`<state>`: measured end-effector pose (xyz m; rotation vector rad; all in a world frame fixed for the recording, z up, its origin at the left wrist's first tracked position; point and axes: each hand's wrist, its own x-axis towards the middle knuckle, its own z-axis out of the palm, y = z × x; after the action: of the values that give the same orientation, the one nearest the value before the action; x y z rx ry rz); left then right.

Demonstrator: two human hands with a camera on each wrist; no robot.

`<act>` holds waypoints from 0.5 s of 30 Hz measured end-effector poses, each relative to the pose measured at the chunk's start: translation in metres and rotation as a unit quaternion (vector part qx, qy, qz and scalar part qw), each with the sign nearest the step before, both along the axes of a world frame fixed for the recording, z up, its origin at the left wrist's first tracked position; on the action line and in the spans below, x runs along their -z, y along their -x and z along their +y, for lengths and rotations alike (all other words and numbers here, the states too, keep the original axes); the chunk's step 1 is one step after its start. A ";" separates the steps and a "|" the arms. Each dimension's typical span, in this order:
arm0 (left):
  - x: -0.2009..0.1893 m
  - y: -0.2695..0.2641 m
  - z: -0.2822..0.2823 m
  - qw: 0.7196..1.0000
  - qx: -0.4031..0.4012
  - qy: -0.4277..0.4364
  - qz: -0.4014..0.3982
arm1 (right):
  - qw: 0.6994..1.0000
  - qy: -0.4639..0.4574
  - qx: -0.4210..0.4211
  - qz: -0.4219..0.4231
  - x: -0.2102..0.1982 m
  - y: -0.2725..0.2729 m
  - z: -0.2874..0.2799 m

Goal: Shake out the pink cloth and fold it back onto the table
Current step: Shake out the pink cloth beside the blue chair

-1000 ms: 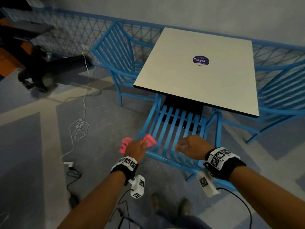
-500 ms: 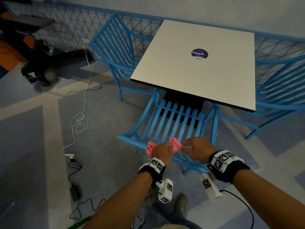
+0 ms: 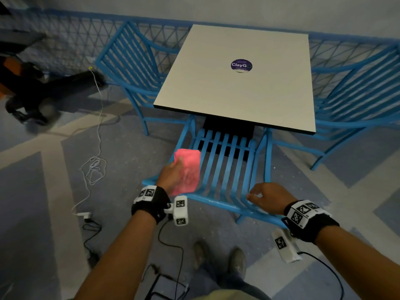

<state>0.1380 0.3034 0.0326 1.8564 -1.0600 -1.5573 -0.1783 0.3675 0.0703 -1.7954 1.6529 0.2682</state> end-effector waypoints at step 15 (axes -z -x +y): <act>0.080 0.012 0.029 0.906 0.275 0.084 -0.310 | 0.995 0.000 0.099 -0.001 0.010 0.014 0.024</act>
<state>0.1261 0.3319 -0.0476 2.0888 -2.0800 -1.0726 -0.1923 0.3917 0.0598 -1.6157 1.8144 0.1762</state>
